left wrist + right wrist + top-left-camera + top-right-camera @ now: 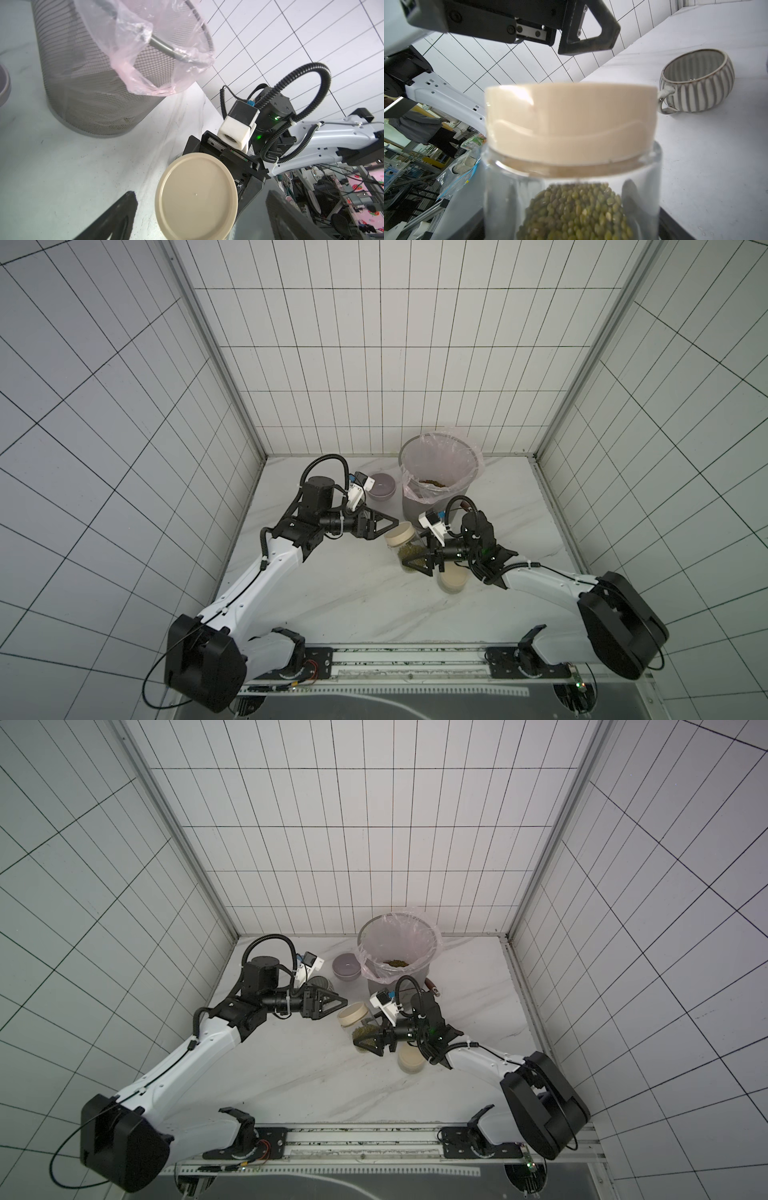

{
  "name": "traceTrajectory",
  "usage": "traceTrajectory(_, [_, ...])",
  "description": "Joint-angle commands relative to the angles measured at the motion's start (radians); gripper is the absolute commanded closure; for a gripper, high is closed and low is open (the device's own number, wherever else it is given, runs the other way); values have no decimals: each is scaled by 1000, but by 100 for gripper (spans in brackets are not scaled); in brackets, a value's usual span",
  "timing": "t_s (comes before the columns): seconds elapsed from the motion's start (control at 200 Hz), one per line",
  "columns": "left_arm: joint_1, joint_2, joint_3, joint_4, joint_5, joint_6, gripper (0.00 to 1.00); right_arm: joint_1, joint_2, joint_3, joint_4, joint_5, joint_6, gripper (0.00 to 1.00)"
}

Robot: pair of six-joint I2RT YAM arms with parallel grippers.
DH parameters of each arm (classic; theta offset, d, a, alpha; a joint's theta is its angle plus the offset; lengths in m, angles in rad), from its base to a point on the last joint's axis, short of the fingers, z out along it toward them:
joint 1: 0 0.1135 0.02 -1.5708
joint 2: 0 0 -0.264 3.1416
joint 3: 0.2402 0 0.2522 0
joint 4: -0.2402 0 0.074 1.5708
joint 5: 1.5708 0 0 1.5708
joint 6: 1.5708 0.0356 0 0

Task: Empty moldy mung beans from jars
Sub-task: Unscrew the lid from the jar.

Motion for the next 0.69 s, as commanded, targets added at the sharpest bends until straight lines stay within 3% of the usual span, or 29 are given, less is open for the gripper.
traceTrajectory(0.0, [2,5,-39,147,83,30,3,-8,-51,17,6,-36,-2,30])
traceTrajectory(0.2, [-18,5,-58,192,182,52,3,-8,-92,38,-67,-29,-38,30])
traceTrajectory(0.69, [-72,27,-87,163,157,93,2,-7,-134,70,-109,-30,-43,31])
